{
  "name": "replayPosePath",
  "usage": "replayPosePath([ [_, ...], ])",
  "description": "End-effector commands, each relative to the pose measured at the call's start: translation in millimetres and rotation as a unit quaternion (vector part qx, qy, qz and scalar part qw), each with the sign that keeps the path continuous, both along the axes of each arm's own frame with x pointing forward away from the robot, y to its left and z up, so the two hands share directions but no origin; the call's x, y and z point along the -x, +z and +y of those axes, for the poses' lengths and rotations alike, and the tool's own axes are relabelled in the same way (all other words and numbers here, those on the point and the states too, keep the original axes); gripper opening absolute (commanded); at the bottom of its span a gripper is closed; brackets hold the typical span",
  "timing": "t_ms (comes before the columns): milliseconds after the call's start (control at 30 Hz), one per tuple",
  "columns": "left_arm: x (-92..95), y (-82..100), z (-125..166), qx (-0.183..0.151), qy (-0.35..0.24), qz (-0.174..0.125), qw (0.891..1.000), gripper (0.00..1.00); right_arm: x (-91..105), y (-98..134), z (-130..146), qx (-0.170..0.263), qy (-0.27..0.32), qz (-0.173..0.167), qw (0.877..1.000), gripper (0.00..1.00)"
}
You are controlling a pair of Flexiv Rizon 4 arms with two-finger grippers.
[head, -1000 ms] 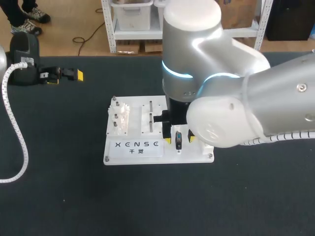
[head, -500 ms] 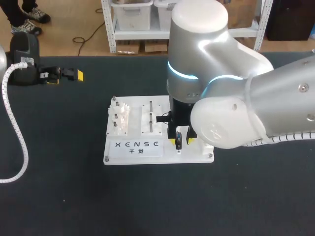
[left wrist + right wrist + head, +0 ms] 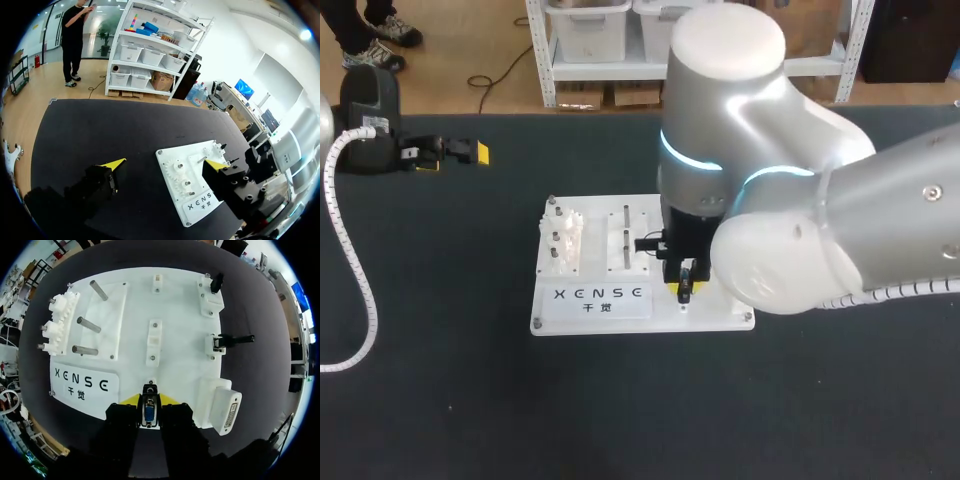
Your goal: Insert the USB connector, Ethernet cable, and multi-pin plug into their matching sockets one by one.
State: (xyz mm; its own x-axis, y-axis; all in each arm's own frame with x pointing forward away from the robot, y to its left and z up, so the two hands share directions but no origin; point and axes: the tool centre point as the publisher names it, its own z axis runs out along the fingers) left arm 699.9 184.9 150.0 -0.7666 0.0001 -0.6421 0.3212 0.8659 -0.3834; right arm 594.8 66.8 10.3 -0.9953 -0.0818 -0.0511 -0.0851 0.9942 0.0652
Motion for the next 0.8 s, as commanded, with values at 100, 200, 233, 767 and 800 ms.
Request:
replayPosePath([
  [100, 0.0, 0.0, 0, 0.0, 0.0, 0.0, 1.0, 1.0, 7.7, 12, 0, 0.002, 0.024, -0.057, 0.998, 0.0],
  [200, 0.0, 0.0, 0, 0.0, 0.0, 0.0, 1.0, 1.0, 8.7, 23, -4, -0.002, 0.023, -0.071, 0.997, 0.0],
  [233, 0.0, 0.0, 0, 0.0, 0.0, 0.0, 1.0, 1.0, 9.4, 26, -5, -0.005, 0.023, -0.073, 0.997, 0.0],
  [767, 0.0, 0.0, 0, 0.0, 0.0, 0.0, 1.0, 1.0, -9.9, 68, -48, -0.003, -0.011, -0.091, 0.996, 0.0],
  [800, 0.0, 0.0, 0, 0.0, 0.0, 0.0, 1.0, 1.0, -10.8, 69, -50, -0.001, -0.012, -0.091, 0.996, 0.0],
])
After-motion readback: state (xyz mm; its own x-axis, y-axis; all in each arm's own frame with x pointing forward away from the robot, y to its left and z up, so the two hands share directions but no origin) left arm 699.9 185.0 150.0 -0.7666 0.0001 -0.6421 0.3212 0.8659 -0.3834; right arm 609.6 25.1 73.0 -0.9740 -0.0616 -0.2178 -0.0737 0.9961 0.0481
